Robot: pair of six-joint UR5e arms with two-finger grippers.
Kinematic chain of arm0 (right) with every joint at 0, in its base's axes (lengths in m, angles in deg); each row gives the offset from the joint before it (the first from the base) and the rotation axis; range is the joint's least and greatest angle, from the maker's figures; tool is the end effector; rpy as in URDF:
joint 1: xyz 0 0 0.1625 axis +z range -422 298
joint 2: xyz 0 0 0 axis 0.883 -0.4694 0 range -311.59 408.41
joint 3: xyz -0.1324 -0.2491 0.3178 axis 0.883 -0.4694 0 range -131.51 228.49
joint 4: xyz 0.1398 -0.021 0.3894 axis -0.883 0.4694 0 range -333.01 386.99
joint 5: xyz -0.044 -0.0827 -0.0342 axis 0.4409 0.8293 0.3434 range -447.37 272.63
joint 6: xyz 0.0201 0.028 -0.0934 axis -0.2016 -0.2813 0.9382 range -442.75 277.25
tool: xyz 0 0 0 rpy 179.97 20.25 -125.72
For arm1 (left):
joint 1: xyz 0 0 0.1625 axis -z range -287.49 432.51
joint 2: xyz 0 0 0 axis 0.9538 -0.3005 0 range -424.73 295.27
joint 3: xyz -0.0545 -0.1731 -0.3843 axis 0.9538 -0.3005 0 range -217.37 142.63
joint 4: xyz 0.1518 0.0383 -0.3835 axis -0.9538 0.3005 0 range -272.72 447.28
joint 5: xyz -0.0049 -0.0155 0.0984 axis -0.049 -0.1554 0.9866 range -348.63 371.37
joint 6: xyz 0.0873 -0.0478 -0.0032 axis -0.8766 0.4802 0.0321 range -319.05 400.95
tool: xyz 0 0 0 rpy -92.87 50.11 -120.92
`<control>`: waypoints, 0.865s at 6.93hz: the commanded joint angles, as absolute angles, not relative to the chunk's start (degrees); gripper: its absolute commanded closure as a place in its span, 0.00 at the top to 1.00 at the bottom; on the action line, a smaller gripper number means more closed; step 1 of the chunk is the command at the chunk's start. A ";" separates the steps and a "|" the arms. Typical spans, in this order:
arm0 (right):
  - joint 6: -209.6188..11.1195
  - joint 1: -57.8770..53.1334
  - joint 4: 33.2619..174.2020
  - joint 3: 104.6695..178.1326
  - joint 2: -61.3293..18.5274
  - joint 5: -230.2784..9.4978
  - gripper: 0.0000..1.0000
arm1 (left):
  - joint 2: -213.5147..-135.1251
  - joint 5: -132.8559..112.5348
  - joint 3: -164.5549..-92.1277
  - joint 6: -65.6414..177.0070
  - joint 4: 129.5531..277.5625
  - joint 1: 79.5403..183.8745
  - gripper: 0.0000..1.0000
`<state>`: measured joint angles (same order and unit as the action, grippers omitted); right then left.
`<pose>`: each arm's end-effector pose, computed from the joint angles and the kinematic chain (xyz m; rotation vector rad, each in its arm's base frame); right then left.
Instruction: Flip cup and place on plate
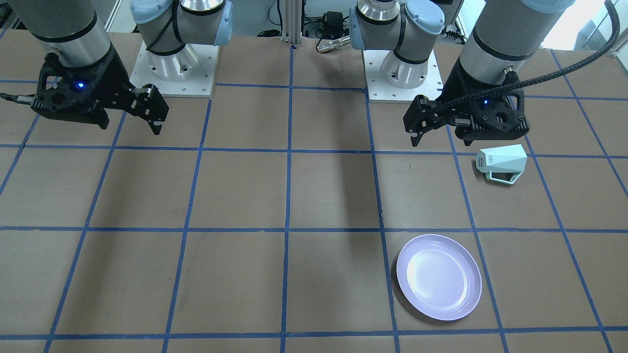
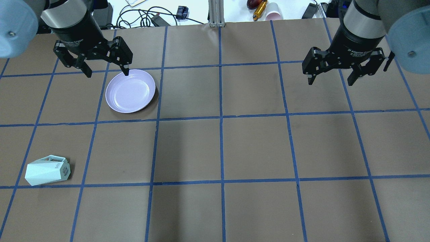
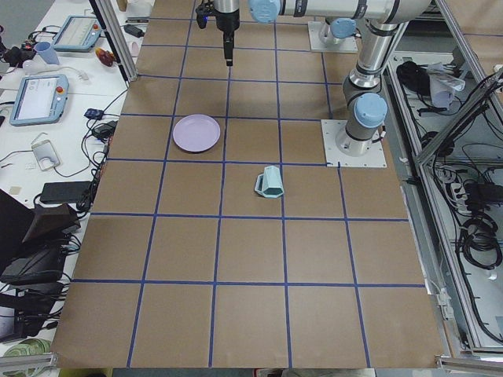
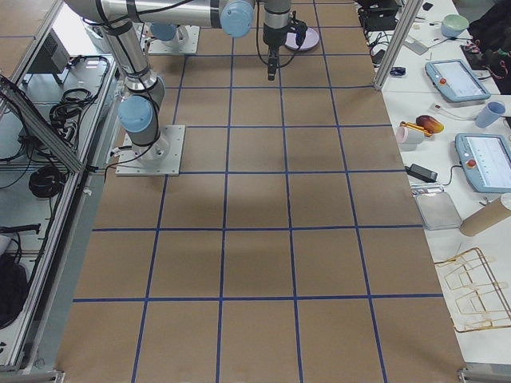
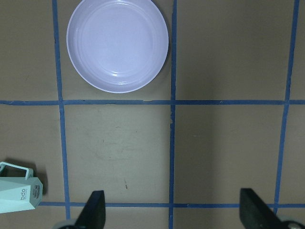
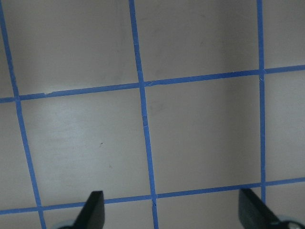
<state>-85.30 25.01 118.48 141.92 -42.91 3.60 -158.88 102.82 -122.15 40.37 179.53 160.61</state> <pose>0.1064 -0.4871 0.4723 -0.1508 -3.1211 -0.0168 -0.1134 -0.5247 0.4921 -0.0357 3.1165 0.0329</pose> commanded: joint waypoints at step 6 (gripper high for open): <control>-85.30 25.01 118.48 141.92 -42.91 3.60 1.00 | -159.56 101.37 -123.15 34.48 178.77 145.58 1.00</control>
<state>-85.30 25.01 118.48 141.92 -42.91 3.60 -159.36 101.78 -123.31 37.66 178.77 149.19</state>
